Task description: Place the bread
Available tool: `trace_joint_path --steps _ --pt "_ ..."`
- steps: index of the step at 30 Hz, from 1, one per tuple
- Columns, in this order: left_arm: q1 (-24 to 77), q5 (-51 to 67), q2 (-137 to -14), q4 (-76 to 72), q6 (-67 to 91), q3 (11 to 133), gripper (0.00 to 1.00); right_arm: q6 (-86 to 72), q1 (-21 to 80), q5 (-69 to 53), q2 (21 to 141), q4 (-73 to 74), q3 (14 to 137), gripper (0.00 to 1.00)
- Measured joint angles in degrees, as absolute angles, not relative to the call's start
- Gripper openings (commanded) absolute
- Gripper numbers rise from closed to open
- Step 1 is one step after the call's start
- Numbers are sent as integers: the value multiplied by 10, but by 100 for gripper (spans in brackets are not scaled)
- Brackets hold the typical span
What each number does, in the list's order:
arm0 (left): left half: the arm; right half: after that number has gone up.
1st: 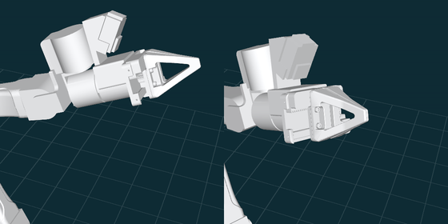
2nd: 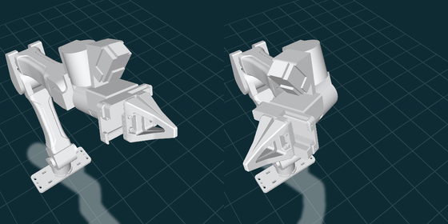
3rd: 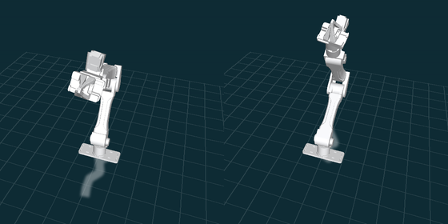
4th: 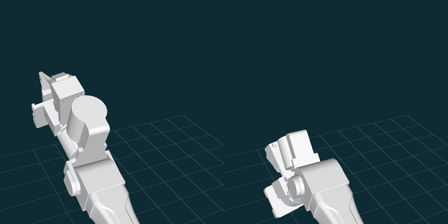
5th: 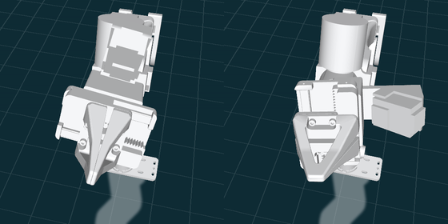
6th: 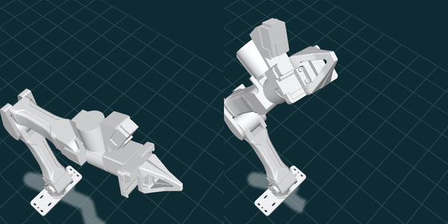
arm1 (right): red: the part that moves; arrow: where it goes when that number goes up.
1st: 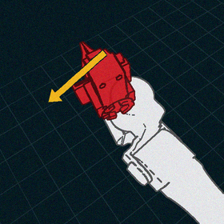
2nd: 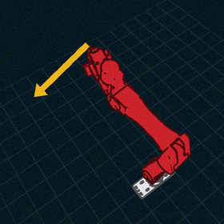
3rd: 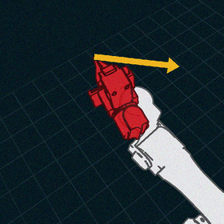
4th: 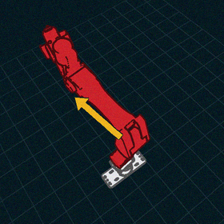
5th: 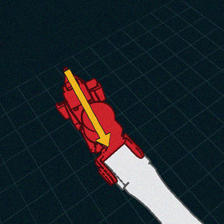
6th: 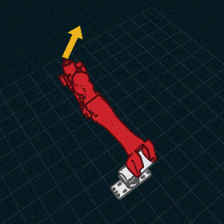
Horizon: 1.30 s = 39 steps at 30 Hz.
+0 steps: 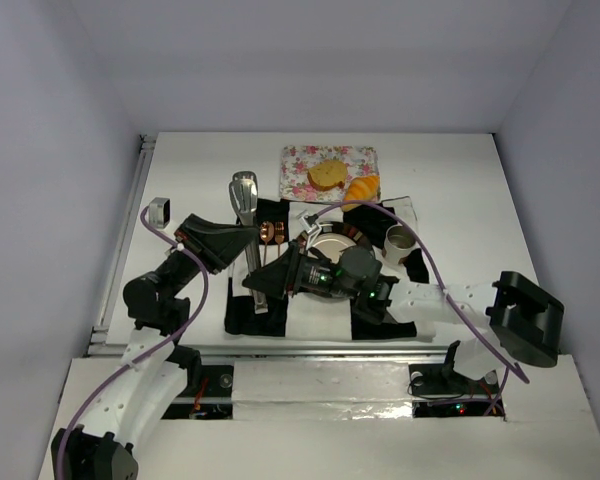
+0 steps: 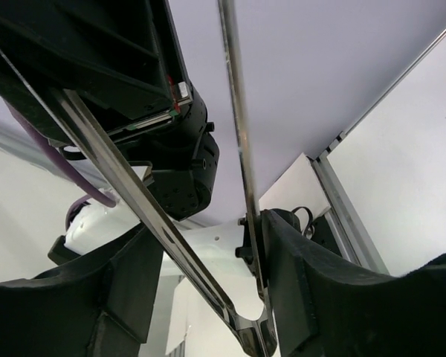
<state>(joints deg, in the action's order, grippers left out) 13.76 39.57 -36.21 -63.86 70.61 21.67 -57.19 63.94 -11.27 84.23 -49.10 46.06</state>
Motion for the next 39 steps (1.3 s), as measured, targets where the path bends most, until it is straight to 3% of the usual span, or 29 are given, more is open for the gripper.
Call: trace_joint_path --steps 3,4,6,7,9,10,11,31,39 --pt "138 392 -362 -638 707 214 15 -569 639 -111 839 -489 460 56" --pt "138 392 -362 -638 707 214 29 -569 639 -109 837 -488 460 56" --pt "138 393 -362 -640 710 214 44 -568 639 -103 832 -484 459 55" --pt "138 395 -362 -640 710 214 62 -568 639 -99 829 -482 459 54" --pt "138 401 -363 -640 708 214 80 -567 639 -90 821 -473 459 54" --pt "138 404 -363 -638 709 214 94 -565 639 -86 818 -467 459 54" --pt "138 407 -363 -634 703 214 99 -564 638 -79 813 -459 459 54" --pt "138 419 -265 -232 451 287 99 -551 563 20 671 -242 459 50" --pt "138 335 -251 -8 303 361 99 -486 480 70 663 65 566 50"
